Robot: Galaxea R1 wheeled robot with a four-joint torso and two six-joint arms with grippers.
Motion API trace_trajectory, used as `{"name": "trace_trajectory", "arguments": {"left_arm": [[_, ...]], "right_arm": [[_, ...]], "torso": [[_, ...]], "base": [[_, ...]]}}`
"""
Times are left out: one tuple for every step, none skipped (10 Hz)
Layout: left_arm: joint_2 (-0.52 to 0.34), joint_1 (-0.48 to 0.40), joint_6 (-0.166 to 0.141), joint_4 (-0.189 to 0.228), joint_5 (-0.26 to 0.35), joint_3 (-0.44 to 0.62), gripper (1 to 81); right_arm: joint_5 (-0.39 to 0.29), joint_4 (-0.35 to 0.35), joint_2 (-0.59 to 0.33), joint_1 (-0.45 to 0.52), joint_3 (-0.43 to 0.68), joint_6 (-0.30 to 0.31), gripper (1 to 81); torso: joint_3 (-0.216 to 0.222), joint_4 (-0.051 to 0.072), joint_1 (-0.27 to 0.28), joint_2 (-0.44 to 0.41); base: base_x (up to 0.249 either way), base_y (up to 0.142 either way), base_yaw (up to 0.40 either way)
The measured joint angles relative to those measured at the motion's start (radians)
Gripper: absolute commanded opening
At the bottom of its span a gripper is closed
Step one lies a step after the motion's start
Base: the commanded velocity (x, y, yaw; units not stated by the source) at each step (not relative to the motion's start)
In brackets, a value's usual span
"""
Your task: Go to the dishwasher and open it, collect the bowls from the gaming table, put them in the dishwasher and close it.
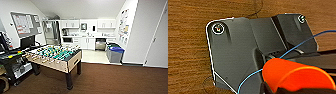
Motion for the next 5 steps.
{"name": "trace_trajectory", "arguments": {"left_arm": [[0.017,-0.001,-0.001,0.0,0.001,-0.001,1.0],[0.031,-0.003,-0.001,0.0,0.0,-0.001,1.0],[0.042,-0.002,-0.003,0.0,0.001,-0.004,1.0],[0.056,-0.002,-0.003,0.0,0.002,-0.015,1.0],[0.061,0.0,-0.004,0.0,0.001,-0.024,1.0]], "right_arm": [[0.0,-0.001,-0.005,0.009,-0.013,-0.005,1.0],[0.0,-0.003,-0.008,0.014,-0.019,-0.008,1.0],[0.0,-0.011,-0.007,0.014,-0.02,-0.008,1.0],[0.0,-0.016,-0.007,0.01,-0.02,-0.008,1.0],[0.0,-0.02,-0.006,0.009,-0.02,-0.008,1.0]], "torso": [[0.0,0.0,0.0,0.0],[0.0,0.0,0.0,0.0],[0.0,0.0,0.0,0.0],[0.0,0.0,0.0,0.0],[0.0,0.0,0.0,0.0]], "base": [[0.137,-0.094,0.0],[0.137,-0.095,0.0],[0.137,-0.096,0.0],[0.137,-0.099,0.0],[0.137,-0.099,0.0]]}}
